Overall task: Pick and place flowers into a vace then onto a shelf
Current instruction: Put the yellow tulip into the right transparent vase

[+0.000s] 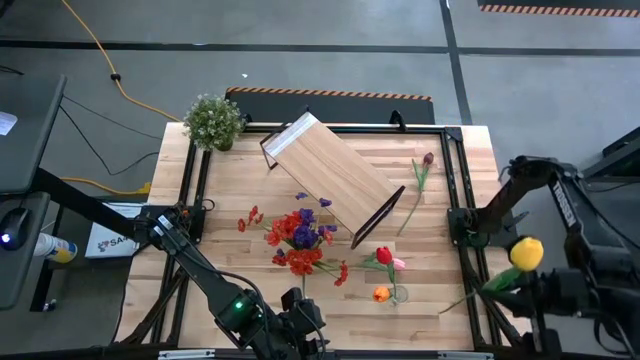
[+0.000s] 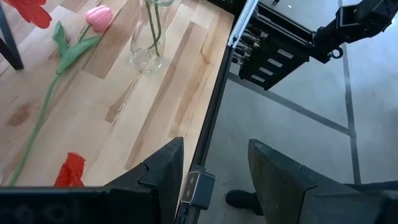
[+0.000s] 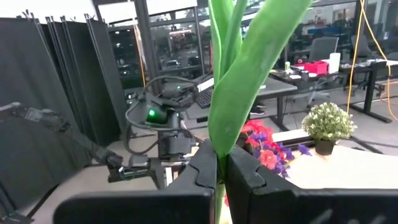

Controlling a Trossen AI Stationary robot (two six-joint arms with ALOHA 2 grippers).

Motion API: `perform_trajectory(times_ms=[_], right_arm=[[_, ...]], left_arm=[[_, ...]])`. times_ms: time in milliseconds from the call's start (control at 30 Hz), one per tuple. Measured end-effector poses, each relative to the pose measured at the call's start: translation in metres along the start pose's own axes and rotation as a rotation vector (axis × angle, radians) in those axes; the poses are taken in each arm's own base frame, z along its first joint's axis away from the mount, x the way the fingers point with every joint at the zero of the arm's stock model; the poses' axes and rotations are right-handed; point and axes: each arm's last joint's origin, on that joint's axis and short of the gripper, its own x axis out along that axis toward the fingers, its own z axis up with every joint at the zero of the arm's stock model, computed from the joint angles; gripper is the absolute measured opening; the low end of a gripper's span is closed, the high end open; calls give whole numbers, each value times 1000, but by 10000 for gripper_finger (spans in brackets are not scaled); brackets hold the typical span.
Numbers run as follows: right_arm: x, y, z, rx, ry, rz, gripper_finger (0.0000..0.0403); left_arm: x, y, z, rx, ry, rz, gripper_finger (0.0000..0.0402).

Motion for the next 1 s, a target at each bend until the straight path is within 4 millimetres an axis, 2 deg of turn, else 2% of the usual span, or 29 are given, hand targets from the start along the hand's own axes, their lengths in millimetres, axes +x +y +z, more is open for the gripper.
perform_trajectory(times_ms=[233,433,533,667,1000], right_arm=[[14,12,-11,-25,-9,-52,2],[22,10,-13,-67,-16,-89,2],[26,12,-21,-124,-5,-86,2],[28,5,-17,-117,-15,-107,2],[34,4,-19,-129,-15,-129,2]], left_arm=[[0,0,0,0,15,-10,211],[0,0,0,0,16,-11,211],[0,0,0,0,16,-11,211],[0,0,-1,0,18,-13,211],[0,-1,-1,0,18,-14,211]])
